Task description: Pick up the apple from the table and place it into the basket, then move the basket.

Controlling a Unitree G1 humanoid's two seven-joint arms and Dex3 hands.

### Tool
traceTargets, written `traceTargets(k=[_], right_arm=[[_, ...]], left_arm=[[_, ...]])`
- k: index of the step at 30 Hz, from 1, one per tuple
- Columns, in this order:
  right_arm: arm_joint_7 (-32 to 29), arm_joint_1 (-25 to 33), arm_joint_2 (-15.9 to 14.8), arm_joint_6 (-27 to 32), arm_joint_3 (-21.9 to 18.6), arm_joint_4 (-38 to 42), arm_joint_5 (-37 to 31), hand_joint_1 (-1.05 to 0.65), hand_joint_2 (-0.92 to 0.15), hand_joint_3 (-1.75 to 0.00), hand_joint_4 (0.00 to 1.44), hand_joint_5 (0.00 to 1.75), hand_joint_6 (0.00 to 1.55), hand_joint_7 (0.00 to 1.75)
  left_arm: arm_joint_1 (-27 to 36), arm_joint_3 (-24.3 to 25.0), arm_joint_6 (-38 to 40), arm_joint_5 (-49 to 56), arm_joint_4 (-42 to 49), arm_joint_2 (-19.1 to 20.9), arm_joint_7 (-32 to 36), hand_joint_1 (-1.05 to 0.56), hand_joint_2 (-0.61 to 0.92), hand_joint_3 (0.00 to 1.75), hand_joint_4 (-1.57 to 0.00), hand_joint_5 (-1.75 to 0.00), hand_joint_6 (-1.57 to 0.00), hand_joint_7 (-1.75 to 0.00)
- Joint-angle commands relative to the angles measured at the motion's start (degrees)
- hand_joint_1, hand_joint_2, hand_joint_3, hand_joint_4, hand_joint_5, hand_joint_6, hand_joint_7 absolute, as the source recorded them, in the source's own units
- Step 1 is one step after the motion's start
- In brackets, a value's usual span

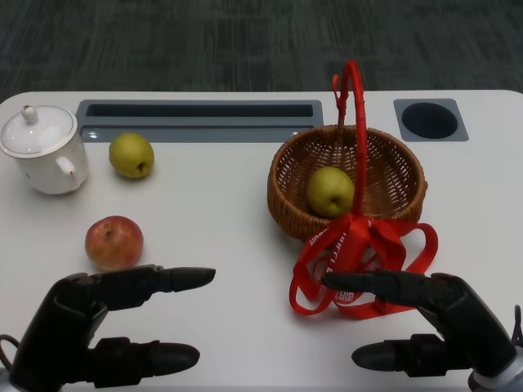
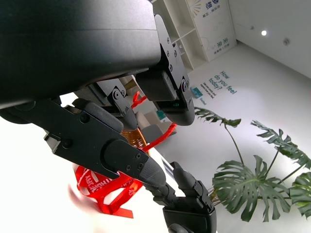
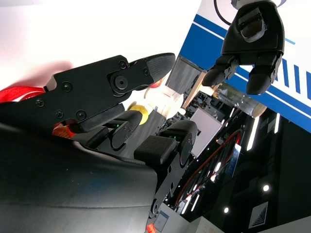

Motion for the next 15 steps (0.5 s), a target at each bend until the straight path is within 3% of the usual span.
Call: traceTargets(k=[1, 15], right_arm=[[0.0, 0.4, -0.7, 0.4, -0.2, -0.7, 0.8, -0.51, -0.83, 0.00, 0.77, 0.00, 0.69, 0.00], [0.1, 0.0, -0.2, 1.2, -0.2, -0.8, 1.1, -0.51, -0.83, 0.00, 0.77, 0.00, 0.69, 0.00]], left_arm=[[-0.3, 0.5, -0.6, -0.7, 0.6, 0.6, 0.2, -0.51, 0.79, 0.00, -0.93, 0.00, -0.86, 0.00], [-0.4, 0.6, -1.2, -1.1, 1.2, 0.8, 0.0, -0.52, 0.80, 0.00, -0.92, 0.00, -0.86, 0.00]])
